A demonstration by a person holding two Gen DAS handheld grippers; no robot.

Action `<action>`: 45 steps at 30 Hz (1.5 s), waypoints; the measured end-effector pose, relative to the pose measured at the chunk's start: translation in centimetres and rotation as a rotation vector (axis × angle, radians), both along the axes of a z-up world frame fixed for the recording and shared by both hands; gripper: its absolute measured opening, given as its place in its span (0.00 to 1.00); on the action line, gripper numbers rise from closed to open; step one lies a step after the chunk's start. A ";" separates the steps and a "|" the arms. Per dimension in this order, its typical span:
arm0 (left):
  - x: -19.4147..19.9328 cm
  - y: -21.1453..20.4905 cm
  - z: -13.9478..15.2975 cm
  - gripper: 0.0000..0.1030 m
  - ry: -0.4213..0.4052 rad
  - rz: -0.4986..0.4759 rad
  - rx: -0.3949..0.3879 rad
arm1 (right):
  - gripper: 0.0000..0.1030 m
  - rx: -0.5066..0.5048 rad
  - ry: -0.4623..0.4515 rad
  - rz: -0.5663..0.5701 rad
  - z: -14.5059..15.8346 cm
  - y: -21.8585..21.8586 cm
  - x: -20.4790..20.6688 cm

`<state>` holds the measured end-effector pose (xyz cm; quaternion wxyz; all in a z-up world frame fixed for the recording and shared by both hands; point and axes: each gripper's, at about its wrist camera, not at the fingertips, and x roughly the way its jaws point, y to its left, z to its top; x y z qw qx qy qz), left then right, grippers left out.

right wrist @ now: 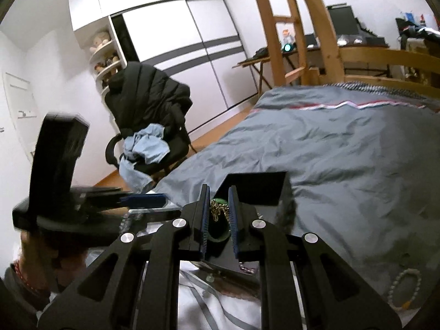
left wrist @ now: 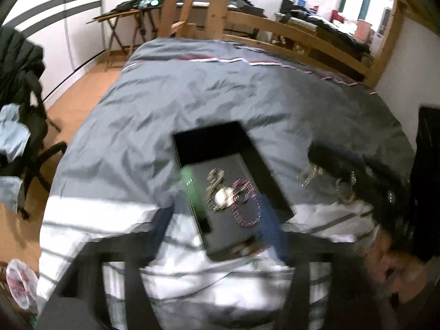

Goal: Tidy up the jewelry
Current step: 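Carry the pink-and-white bracelet and gold chain in both tools over the black box, then open both tools to drop the two bracelets into the box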

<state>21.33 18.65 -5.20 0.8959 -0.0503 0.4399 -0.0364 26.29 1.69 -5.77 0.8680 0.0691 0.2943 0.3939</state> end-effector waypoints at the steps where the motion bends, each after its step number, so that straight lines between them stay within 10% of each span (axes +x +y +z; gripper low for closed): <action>1: -0.8 0.5 -0.7 0.81 0.001 -0.002 0.001 | 0.14 -0.005 0.010 0.015 -0.4 0.7 0.3; 7: -1.8 -0.3 -3.0 0.81 0.051 -0.120 -0.004 | 0.22 -0.054 0.086 0.052 -2.2 3.0 1.6; 11: -1.3 -4.1 -3.9 0.81 0.047 -0.218 0.131 | 0.71 0.018 0.082 -0.027 -2.1 0.4 1.1; 14: -0.7 -6.4 -5.3 0.80 0.053 -0.229 0.266 | 0.71 -0.039 0.080 -0.079 -2.5 -1.9 0.3; 16: -0.2 -6.8 -6.2 0.59 0.077 -0.205 0.298 | 0.71 -0.097 0.103 -0.068 -3.5 -2.7 -0.5; 21: -0.1 -6.4 -6.7 0.45 0.100 -0.172 0.292 | 0.48 -0.305 0.147 0.001 -8.1 -1.2 -2.1; 30: -0.5 -5.7 -5.8 0.33 0.075 -0.145 0.252 | 0.07 -0.298 0.238 -0.027 -12.2 0.9 -0.8; 45: -0.7 -4.2 -3.9 0.33 -0.009 -0.085 0.189 | 0.08 -0.160 0.053 -0.109 -3.2 -1.4 -0.3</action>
